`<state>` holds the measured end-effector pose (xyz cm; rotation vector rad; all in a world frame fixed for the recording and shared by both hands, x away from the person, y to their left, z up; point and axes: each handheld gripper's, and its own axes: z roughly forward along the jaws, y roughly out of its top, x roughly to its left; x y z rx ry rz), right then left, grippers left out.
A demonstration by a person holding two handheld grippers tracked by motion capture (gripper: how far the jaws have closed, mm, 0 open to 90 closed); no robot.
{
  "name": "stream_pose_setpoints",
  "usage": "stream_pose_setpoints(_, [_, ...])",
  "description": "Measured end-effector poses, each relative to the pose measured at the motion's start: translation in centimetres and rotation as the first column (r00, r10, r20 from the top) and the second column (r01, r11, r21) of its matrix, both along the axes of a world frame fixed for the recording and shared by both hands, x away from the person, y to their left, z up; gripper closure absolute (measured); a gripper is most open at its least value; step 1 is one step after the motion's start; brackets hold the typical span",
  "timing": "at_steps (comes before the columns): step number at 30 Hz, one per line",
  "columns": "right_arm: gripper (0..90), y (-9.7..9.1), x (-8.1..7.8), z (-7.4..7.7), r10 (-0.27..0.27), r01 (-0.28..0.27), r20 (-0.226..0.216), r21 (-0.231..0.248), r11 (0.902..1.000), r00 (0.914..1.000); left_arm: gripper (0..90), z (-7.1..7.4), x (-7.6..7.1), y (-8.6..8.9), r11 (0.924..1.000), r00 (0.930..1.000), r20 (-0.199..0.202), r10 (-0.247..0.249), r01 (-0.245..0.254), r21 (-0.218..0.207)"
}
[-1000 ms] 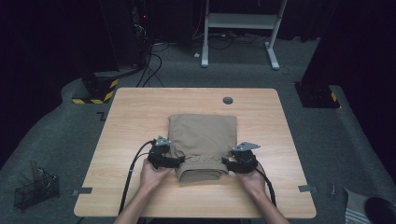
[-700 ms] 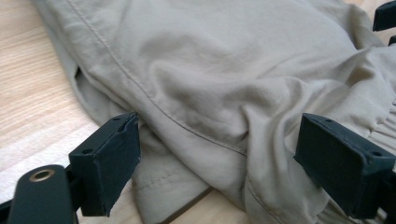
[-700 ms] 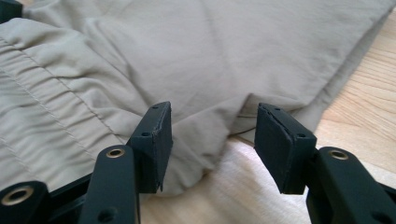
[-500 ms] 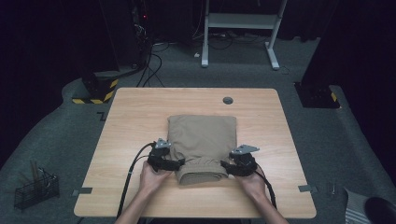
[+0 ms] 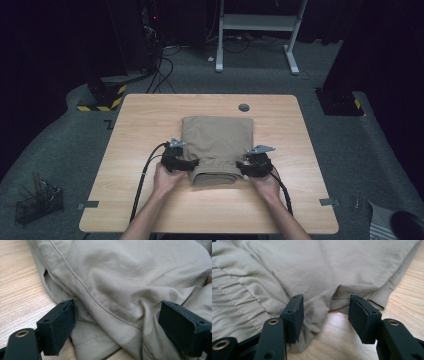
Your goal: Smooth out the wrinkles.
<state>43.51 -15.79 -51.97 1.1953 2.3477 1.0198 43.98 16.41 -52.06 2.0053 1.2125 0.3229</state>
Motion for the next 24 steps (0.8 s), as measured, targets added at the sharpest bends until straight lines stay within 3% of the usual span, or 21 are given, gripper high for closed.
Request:
stream_pose_setpoints(9, [44.7, -0.4, 0.6, -0.2, -0.021, 0.021, 0.017, 0.016, 0.9997, 0.9996, 14.4, 0.2, 0.5, 0.5, 0.9999, 0.9998, 0.014, 0.012, -0.012, 0.007])
stream_pose_setpoints(13, [44.4, -1.5, -0.2, 0.3, -0.031, 0.030, 0.040, 0.037, 0.9989, 0.9987, 15.1, 0.8, -0.4, 1.3, 0.9996, 0.9989, 0.041, 0.022, -0.022, -0.017])
stream_pose_setpoints(18, [43.9, -3.4, -1.1, 0.5, -0.048, 0.046, 0.037, 0.059, 0.9972, 0.9981, 15.6, 1.1, -1.6, 2.9, 0.9990, 0.9980, 0.055, 0.030, -0.029, -0.033])
stream_pose_setpoints(24, [43.0, -5.3, -1.8, 0.3, -0.092, 0.088, 0.035, 0.096, 0.9915, 0.9952, 17.6, 0.7, -2.5, 4.6, 0.9975, 0.9964, 0.049, 0.069, -0.069, -0.017])
